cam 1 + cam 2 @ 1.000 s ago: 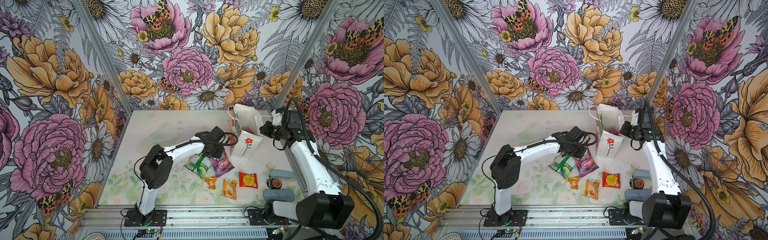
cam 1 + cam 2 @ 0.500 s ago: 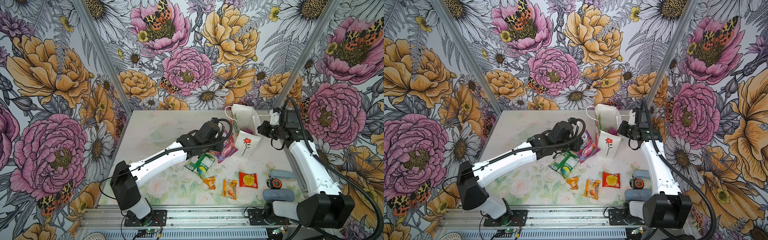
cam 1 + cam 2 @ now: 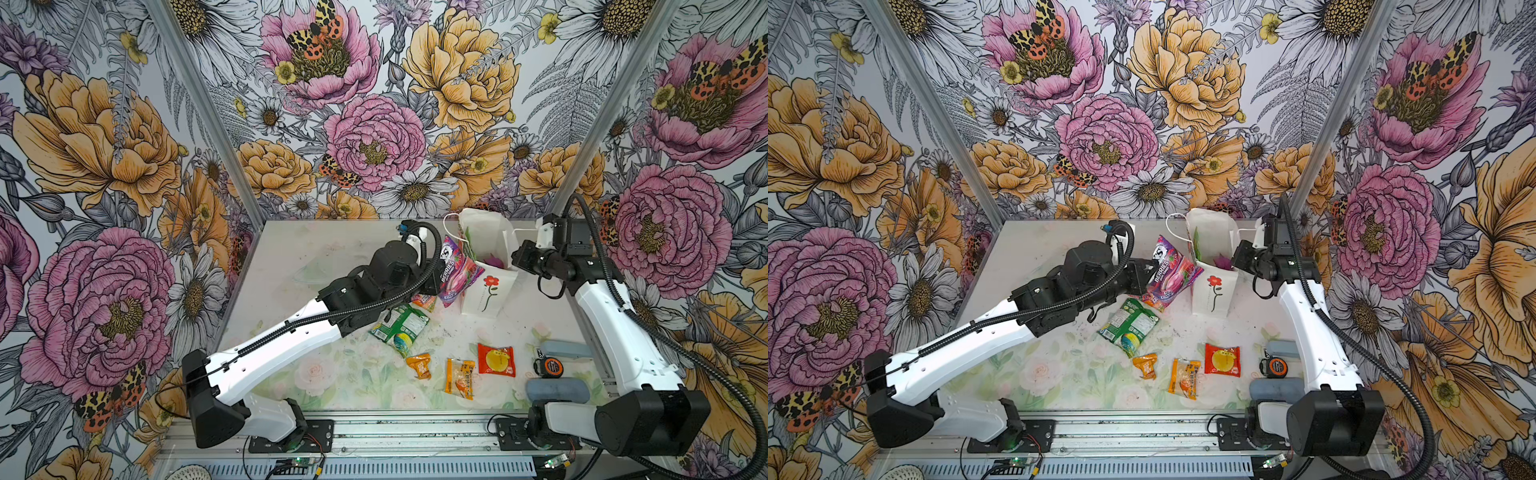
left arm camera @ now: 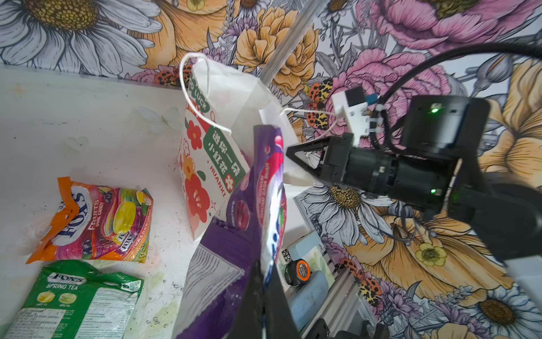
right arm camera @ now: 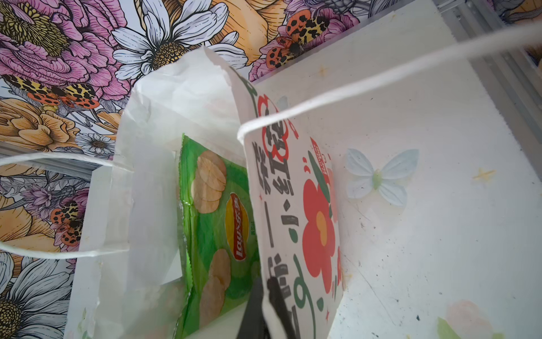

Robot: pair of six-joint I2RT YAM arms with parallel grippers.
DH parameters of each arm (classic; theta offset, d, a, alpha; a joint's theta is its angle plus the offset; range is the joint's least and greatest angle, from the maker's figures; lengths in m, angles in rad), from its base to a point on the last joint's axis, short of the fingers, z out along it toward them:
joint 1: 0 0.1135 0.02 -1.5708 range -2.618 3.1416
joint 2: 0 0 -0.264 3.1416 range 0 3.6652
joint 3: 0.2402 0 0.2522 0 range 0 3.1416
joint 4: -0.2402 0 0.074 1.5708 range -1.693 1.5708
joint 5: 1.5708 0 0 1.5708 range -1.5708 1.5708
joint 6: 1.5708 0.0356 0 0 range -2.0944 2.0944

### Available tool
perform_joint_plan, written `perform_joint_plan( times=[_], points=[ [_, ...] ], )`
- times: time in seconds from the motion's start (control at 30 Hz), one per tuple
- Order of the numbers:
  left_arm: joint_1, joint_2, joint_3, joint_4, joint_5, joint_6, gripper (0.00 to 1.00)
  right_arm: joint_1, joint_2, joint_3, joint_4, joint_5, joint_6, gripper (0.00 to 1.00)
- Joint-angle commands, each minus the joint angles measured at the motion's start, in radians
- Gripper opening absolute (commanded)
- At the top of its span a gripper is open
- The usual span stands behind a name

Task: Place the snacks into the paper bag
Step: 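Lift the Berries bag with the left gripper over the paper bag's opening, then lower the Berries bag into the paper bag and open the left gripper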

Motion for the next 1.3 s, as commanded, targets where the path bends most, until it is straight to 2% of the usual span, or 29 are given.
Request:
perform_joint_plan(
  times=[0.0, 0.17, 0.33, 0.43, 0.83, 0.93, 1.27],
  points=[
    [-0.018, -0.039, 0.055, 0.084, -0.099, -0.015, 0.0, 0.017, -0.019, 0.044, 0.053, 0.031, 0.013, 0.0],
    [-0.031, -0.003, 0.154, 0.064, -0.18, -0.012, 0.0, 0.05, -0.037, 0.038, 0.072, 0.058, 0.038, 0.0],
    [-0.023, 0.108, 0.331, -0.038, -0.255, -0.039, 0.0, 0.092, -0.058, 0.041, 0.092, 0.097, 0.057, 0.0],
    [-0.005, 0.178, 0.43, -0.099, -0.263, -0.078, 0.0, 0.118, -0.062, 0.04, 0.11, 0.113, 0.073, 0.0],
    [0.077, 0.452, 0.767, -0.32, -0.178, -0.161, 0.0, 0.244, -0.062, 0.027, 0.168, 0.201, 0.124, 0.0],
    [0.091, 0.512, 0.797, -0.339, -0.157, -0.18, 0.0, 0.265, -0.063, 0.025, 0.179, 0.213, 0.132, 0.0],
    [0.138, 0.583, 0.823, -0.359, -0.102, -0.231, 0.0, 0.323, -0.056, 0.025, 0.191, 0.264, 0.136, 0.0]
  ],
)
